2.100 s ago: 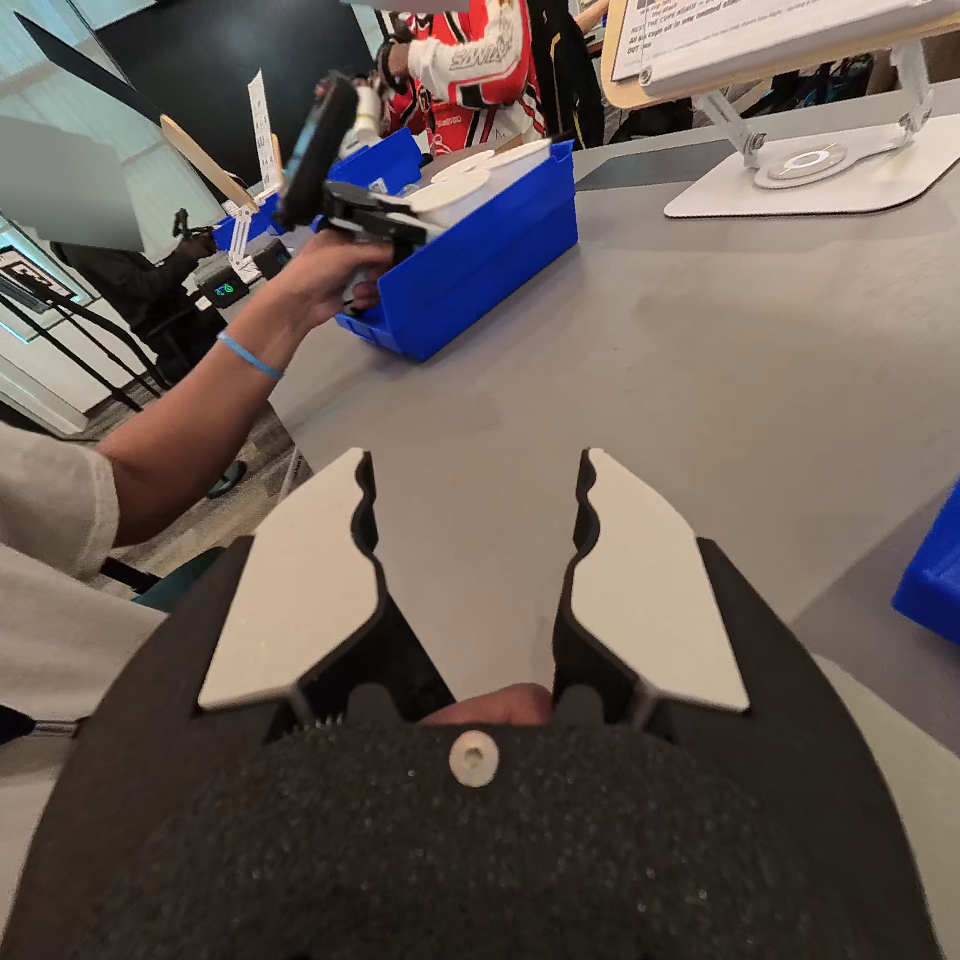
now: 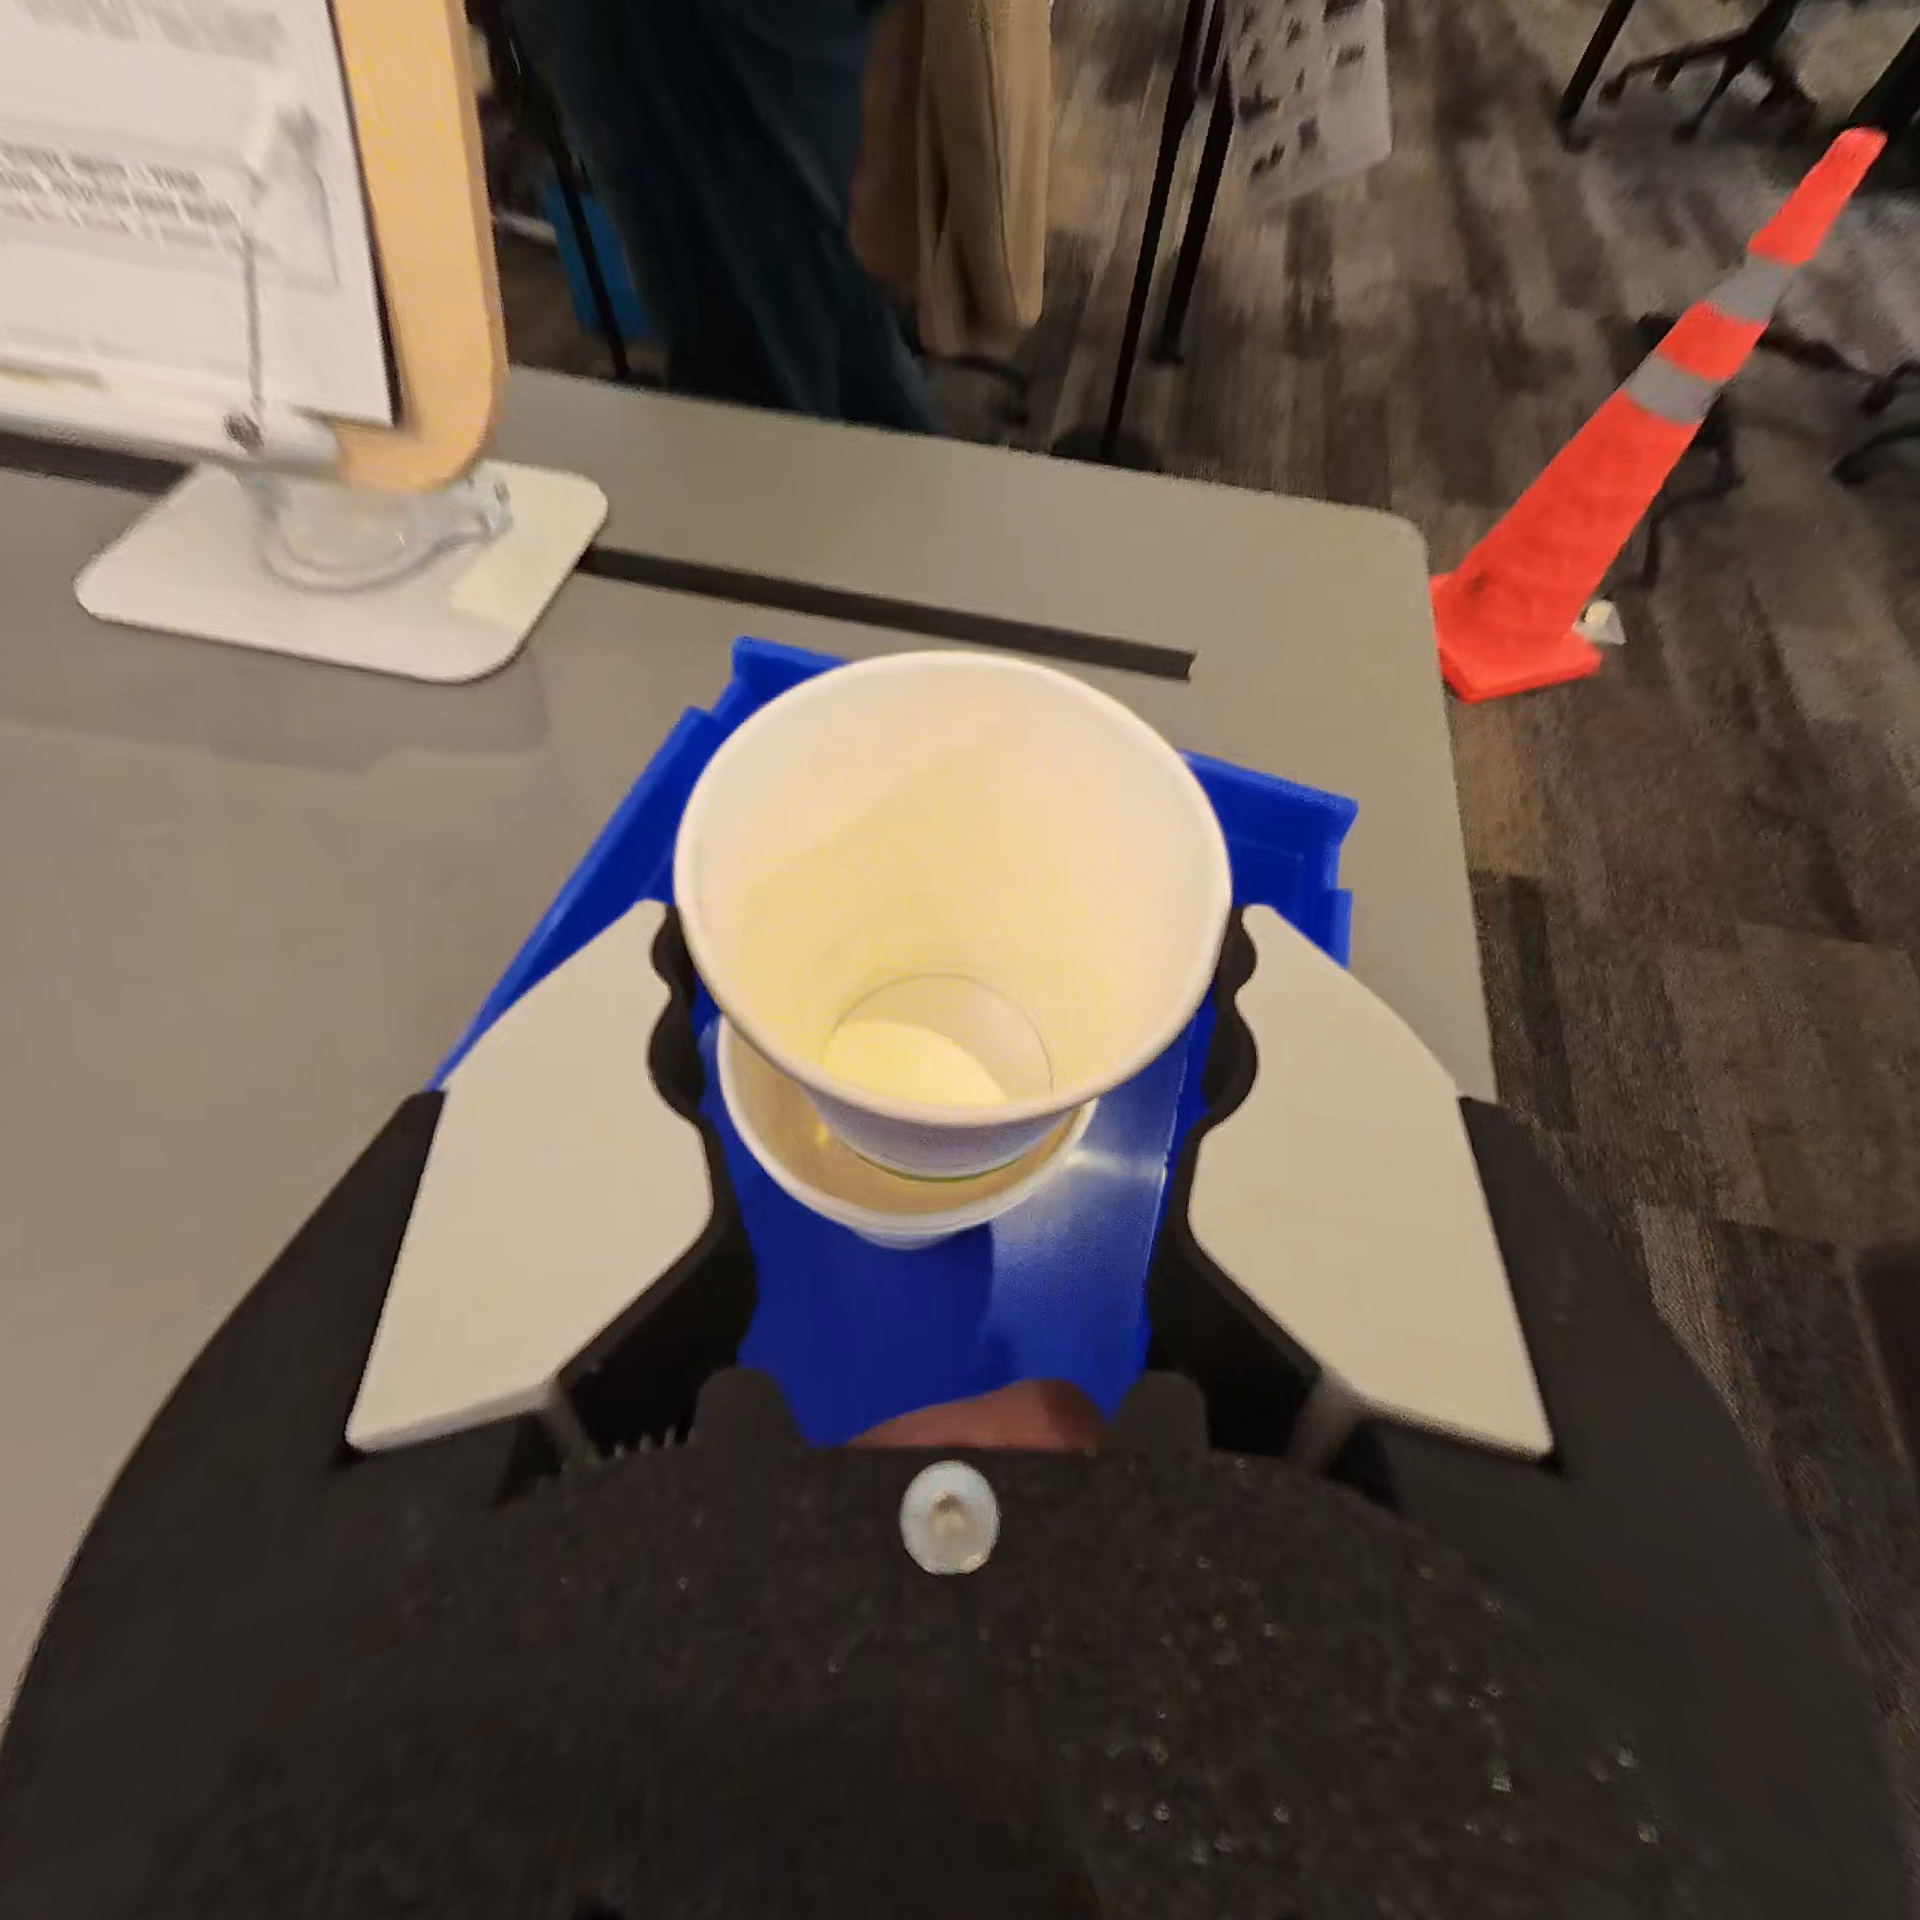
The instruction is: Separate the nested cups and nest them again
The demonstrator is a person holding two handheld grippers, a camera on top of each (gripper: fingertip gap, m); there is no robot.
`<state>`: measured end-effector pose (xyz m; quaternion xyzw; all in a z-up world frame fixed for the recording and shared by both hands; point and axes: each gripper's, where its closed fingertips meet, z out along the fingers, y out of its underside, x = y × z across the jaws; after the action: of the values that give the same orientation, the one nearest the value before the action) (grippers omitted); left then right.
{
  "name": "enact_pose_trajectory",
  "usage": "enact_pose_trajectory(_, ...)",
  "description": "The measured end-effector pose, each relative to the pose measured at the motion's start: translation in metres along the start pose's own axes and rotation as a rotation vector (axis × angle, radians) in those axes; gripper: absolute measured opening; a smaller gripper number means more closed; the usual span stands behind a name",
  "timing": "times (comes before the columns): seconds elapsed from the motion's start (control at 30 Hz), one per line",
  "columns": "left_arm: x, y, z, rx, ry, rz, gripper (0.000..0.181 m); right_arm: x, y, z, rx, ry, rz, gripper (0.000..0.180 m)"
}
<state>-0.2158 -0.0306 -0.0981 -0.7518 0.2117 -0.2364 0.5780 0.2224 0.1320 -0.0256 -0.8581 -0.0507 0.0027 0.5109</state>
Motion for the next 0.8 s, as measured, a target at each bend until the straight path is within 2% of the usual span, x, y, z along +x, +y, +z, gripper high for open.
enact_pose_trajectory(0.33, 0.011, 0.01, 0.006, -0.042, 0.05, 0.03, 0.067, -0.011, 0.049, 0.016, -0.192, -0.149, -0.074, 0.097)
enact_pose_trajectory(0.53, 0.02, 0.016, 0.009, -0.064, 0.074, 0.067, 0.067, -0.01, 0.053, 0.013, -0.236, -0.169, -0.134, 0.097)
enact_pose_trajectory(0.7, 0.004, 0.012, 0.004, -0.058, 0.006, 0.043, 0.07, -0.012, 0.031, -0.027, -0.102, -0.021, -0.214, 0.097)
enact_pose_trajectory(0.73, -0.007, 0.008, 0.001, -0.047, -0.037, 0.037, 0.07, -0.027, 0.025, -0.041, -0.03, -0.023, -0.22, 0.095)
enact_pose_trajectory(0.8, -0.033, -0.004, -0.009, -0.019, -0.126, 0.018, 0.073, -0.082, 0.022, -0.067, 0.111, -0.144, -0.178, 0.09)
